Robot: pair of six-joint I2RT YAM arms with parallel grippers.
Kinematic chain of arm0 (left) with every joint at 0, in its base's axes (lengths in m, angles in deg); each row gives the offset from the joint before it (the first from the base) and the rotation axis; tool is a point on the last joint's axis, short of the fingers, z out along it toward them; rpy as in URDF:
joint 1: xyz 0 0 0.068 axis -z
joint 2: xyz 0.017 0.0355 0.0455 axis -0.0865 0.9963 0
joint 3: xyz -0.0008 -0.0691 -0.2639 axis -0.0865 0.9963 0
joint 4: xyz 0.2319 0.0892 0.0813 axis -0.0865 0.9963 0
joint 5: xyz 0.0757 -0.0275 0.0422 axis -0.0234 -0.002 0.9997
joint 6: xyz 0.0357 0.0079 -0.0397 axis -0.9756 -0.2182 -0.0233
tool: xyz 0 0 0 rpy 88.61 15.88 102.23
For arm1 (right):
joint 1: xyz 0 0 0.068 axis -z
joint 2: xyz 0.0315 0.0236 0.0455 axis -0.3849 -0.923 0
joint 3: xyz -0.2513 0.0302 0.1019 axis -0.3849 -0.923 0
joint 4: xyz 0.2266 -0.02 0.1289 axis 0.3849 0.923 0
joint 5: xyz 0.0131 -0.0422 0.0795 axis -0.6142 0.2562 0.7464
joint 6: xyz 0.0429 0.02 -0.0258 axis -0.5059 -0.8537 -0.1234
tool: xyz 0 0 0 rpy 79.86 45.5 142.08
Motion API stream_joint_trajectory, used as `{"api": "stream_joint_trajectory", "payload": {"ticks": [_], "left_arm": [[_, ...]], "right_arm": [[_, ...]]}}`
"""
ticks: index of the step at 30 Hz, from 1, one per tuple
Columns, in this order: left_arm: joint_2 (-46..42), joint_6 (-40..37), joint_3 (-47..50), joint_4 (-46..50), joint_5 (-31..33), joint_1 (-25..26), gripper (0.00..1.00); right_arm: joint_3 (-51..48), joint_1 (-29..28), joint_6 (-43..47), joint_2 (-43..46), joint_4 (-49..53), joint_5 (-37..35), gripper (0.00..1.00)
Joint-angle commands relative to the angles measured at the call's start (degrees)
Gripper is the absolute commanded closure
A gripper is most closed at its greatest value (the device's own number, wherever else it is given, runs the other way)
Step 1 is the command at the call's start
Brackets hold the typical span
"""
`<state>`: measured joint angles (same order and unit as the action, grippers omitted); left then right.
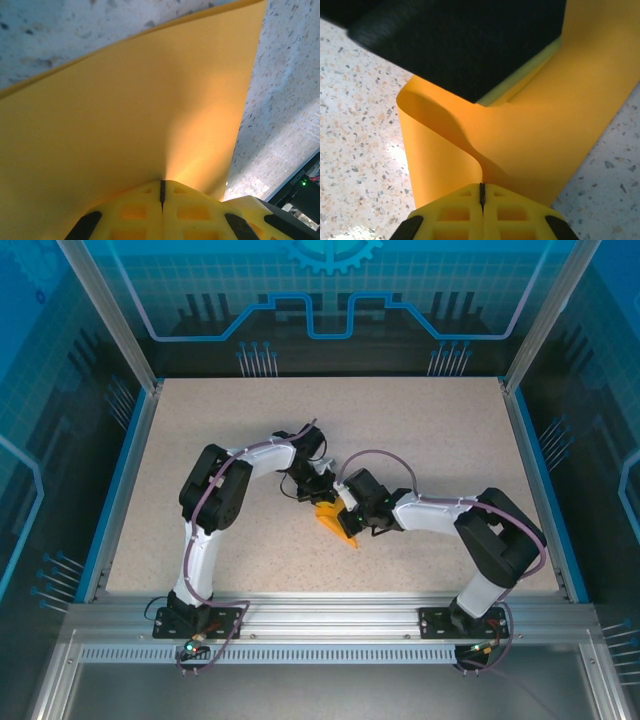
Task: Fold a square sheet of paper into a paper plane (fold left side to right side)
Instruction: Third fold the triangle at the center of the table.
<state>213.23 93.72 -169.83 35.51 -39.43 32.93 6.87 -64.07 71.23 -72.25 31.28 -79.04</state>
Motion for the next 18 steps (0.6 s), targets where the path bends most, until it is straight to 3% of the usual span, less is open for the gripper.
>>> {"api": "stream_joint_trajectory", "payload": {"ticks": [1, 18], "left_arm": [[2.74, -0.91, -0.14, 1.76, 3.01, 0.79, 0.97], [2.77, -0.87, -0.14, 1.80, 3.14, 0.79, 0.96]], "right_arm": [[1.00, 0.87, -1.07, -0.50, 0.87, -1.20, 1.00], [1.61, 1.18, -1.43, -1.28, 1.08, -1.21, 1.00]]}}
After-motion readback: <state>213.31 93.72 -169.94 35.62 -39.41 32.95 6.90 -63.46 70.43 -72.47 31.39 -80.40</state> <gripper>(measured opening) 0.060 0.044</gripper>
